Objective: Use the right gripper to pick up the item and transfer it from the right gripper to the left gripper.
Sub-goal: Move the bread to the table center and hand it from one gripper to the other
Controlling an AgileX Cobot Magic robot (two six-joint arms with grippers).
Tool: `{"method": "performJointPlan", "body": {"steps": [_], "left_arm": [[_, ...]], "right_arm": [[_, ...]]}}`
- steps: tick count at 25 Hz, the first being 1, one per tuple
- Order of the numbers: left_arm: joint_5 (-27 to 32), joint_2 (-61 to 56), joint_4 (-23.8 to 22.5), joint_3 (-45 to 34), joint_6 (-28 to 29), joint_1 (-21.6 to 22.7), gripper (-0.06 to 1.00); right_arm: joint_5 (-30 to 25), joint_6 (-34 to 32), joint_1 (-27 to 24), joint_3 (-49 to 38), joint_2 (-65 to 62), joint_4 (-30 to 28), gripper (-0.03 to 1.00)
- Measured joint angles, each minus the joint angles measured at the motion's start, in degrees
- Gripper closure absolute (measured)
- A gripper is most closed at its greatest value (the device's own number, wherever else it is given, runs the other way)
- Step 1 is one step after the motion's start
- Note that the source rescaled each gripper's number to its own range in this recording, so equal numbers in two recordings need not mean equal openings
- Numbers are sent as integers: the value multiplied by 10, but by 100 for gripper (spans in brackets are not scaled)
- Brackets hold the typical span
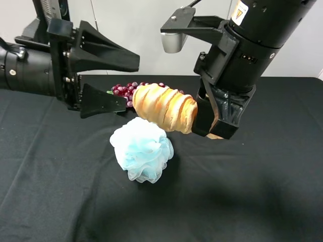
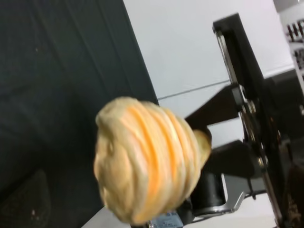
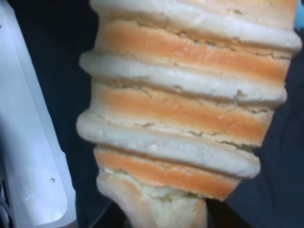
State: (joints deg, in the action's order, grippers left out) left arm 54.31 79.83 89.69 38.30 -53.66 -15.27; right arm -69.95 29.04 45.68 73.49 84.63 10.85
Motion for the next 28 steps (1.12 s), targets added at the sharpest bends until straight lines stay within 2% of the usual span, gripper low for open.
{"method": "performJointPlan", "body": {"steps": [6,17,23,28], "left_arm": [[4,4,42,0,-17,0,-4],[59,4,46,0,22,-2,-4],[59,4,37,0,59,-2,-3],[58,4,-8,0,85,-2,-3]], "right_arm": [[0,5,0,0,0,21,95],[4,17,0,0,0,48,95],[14,17,0,0,0,54,97],[27,17,0,0,0,54,97]]}}
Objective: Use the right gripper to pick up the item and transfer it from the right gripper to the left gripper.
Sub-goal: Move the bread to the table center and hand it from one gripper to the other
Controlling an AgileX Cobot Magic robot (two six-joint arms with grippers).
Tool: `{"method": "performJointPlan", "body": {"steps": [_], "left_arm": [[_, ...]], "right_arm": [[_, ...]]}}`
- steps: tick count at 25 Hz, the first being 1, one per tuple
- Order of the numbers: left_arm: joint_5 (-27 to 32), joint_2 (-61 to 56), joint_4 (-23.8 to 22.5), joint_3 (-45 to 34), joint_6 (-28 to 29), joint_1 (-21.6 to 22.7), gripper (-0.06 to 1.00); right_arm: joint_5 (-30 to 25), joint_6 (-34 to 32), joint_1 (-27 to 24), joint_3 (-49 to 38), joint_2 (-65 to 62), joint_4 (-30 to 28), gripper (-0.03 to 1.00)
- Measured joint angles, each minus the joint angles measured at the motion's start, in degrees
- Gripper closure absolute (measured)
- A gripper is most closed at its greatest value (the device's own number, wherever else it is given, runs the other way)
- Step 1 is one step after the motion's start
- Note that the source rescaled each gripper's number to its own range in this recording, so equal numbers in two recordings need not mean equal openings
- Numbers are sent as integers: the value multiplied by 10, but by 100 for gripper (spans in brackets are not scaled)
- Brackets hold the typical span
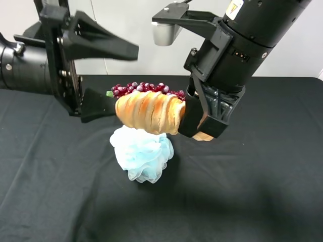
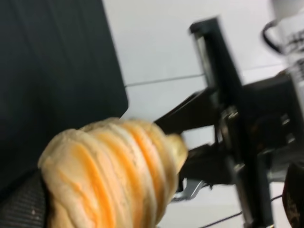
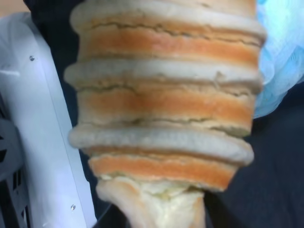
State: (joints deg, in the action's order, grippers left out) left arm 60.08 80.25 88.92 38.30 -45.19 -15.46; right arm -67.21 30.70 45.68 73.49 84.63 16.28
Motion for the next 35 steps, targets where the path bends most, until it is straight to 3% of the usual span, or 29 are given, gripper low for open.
{"method": "performJointPlan", "body": {"steps": [6,9,35], "left_arm": [[1,0,-76,0,37,0,-3],[-2,0,-90,0,44,0,-3],[-5,0,-7,0,16,0,-3]], "right_arm": [[27,0,0,1,-1,5,97],[27,0,0,1,-1,6,97],[27,7,0,1,-1,37,97]]}}
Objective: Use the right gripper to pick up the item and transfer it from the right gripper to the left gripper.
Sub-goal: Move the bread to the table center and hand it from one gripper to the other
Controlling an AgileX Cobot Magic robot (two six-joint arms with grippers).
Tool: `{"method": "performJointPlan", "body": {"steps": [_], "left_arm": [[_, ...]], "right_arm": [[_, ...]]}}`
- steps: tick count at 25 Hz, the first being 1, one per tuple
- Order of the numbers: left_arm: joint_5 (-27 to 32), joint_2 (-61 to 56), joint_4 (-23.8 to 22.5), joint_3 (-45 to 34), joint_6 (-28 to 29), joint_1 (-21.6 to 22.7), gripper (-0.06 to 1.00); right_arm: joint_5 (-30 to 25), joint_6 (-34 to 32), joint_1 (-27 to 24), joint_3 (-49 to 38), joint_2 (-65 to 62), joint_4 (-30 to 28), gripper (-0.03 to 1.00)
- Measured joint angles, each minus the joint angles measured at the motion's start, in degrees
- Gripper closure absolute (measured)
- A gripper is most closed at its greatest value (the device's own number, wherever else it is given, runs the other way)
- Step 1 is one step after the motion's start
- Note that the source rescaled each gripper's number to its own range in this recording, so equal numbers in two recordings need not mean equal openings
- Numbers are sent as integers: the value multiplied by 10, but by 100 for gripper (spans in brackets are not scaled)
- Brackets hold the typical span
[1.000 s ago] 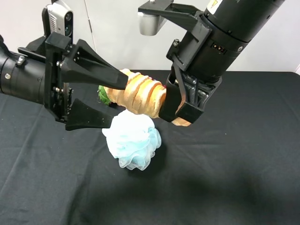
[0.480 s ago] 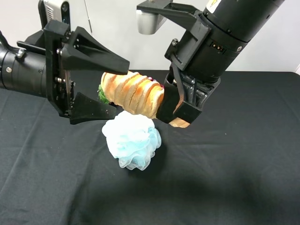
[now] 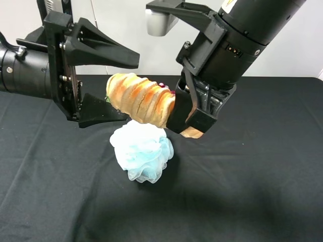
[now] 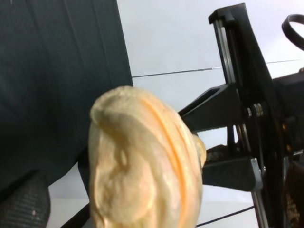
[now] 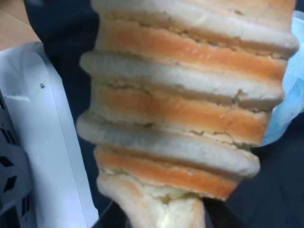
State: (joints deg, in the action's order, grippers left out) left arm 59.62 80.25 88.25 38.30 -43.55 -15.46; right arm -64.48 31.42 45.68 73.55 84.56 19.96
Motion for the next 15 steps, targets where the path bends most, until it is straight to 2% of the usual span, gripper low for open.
{"method": "performJointPlan", "body": {"steps": [15], "left_arm": [[0,0,0,0,-2,0,-2]], "right_arm": [[6,20,0,0,0,32,97]]}}
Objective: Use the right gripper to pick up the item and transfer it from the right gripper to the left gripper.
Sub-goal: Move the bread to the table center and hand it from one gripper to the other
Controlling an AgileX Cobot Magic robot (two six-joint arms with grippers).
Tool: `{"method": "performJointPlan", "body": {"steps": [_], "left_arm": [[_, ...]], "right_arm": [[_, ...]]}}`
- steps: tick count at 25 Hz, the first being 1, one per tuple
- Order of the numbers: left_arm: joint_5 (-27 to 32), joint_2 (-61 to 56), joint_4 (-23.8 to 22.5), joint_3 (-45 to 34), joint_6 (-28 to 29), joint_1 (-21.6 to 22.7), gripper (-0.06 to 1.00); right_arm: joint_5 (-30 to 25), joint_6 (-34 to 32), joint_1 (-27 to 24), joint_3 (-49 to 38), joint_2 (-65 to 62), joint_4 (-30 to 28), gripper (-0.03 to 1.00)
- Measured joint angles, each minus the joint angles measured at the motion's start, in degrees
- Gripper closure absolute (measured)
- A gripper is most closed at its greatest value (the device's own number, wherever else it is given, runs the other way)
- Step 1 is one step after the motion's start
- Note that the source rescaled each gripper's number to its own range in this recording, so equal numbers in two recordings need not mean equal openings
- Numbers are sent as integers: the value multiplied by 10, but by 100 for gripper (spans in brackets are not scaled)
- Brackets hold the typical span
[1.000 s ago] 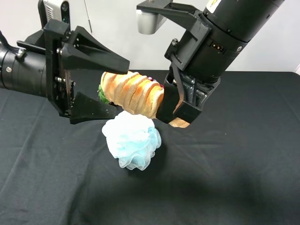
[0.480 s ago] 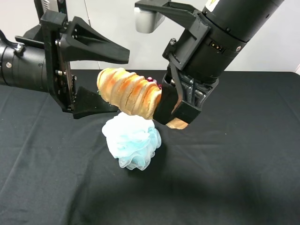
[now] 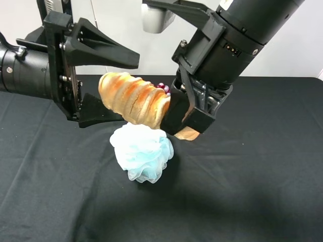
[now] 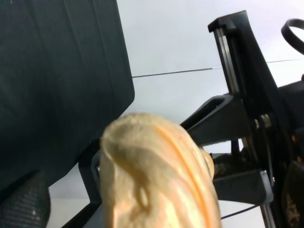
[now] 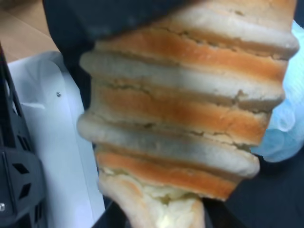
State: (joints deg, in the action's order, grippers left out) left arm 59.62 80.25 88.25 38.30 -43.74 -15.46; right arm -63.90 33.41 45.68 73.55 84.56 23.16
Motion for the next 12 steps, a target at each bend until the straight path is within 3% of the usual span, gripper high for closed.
{"method": "performJointPlan", "body": {"steps": [7,12], "left_arm": [[4,0,0,0,0,0,14],[4,0,0,0,0,0,18]], "right_arm": [[6,3,0,0,0,4,97],[7,8,0,0,0,16,97]]}}
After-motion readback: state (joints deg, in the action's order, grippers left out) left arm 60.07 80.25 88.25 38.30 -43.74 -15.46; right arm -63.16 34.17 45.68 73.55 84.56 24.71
